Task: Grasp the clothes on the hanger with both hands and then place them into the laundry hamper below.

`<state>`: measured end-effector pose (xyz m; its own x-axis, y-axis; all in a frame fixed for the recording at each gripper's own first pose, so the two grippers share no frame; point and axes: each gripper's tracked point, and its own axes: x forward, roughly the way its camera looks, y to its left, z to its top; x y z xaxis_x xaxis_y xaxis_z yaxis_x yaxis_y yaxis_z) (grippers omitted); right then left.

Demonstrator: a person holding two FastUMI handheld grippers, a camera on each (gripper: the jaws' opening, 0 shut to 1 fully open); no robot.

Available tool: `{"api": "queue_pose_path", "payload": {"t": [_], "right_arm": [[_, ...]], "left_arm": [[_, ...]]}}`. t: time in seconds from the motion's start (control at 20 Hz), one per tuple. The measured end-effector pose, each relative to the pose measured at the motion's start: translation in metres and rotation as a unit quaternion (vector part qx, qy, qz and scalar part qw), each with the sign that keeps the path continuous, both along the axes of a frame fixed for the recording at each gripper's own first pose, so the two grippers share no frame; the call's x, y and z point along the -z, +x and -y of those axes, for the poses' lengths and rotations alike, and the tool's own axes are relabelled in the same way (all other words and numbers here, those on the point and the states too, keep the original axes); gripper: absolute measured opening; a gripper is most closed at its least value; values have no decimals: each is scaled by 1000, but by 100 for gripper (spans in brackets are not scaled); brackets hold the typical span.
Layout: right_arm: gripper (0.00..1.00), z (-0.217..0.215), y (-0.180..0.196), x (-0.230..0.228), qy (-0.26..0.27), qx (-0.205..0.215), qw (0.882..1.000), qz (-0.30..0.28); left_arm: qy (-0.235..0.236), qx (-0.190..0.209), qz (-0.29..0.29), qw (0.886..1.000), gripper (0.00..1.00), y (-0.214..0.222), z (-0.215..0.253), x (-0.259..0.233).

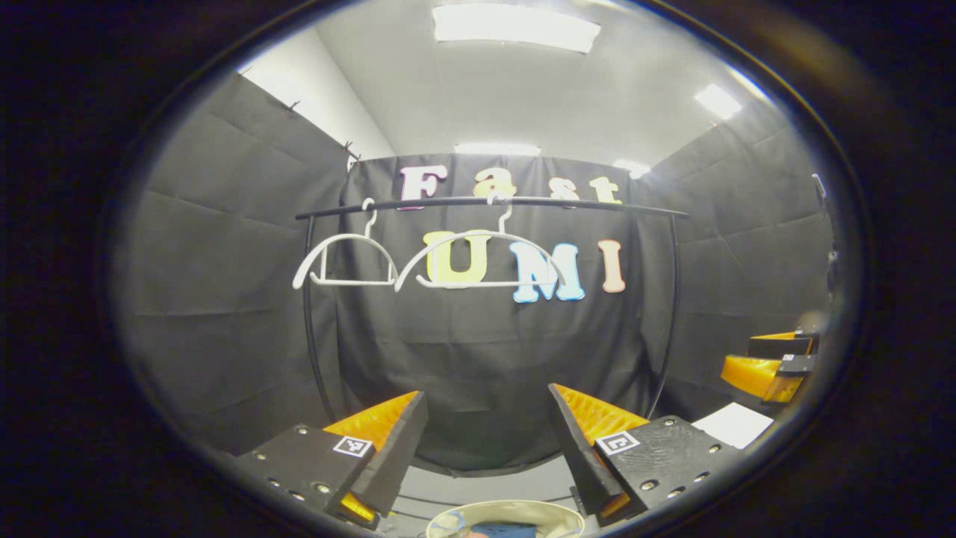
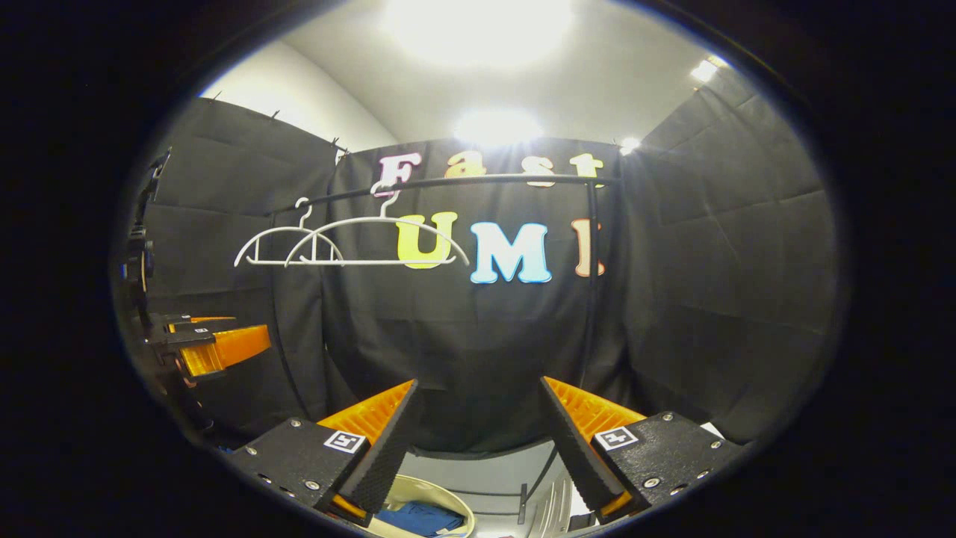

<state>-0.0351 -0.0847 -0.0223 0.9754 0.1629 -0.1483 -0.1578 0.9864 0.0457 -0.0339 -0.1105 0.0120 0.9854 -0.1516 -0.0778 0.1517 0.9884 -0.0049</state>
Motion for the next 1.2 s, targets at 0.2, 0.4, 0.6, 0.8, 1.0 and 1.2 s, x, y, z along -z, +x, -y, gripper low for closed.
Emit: {"api": "queue_pose_path", "payload": {"t": [0.2,0.4,0.6,0.8,1.0,1.2], "right_arm": [[95,32,-9,-15,9,18,1000,15],[95,56,-20,-20,19,34,999,19],[95,73,-23,-24,29,48,998,24],[95,84,-25,-30,31,55,998,30],[95,92,-26,-32,31,60,997,33],[95,96,-25,-30,31,70,997,33]], "left_arm": [[5,-9,23,1000,99,-14,10,-20],[10,-29,35,999,99,-29,10,-32],[14,-41,41,998,99,-43,8,-37],[17,-48,47,998,99,-50,9,-41],[16,-47,53,997,99,-54,12,-45],[19,-50,55,997,99,-56,11,-46]]}}
